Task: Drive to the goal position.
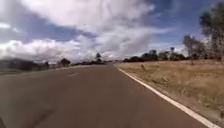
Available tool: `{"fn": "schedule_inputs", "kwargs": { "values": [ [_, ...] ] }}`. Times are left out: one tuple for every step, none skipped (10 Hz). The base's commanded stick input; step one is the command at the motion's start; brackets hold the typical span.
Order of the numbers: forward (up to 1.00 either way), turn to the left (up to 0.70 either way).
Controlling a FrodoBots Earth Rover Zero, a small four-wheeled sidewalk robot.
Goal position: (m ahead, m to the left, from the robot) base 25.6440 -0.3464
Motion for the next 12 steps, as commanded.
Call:
{"fn": "schedule_inputs", "kwargs": {
  "values": [
    [0.70,0.00],
    [0.70,0.00],
    [0.70,0.00],
    [0.70,0.00],
    [0.70,0.00],
    [0.70,0.00],
    [0.70,0.00],
    [0.70,0.00],
    [0.70,0.00],
    [0.70,0.00],
    [0.70,0.00],
    [0.70,0.00]
  ]
}}
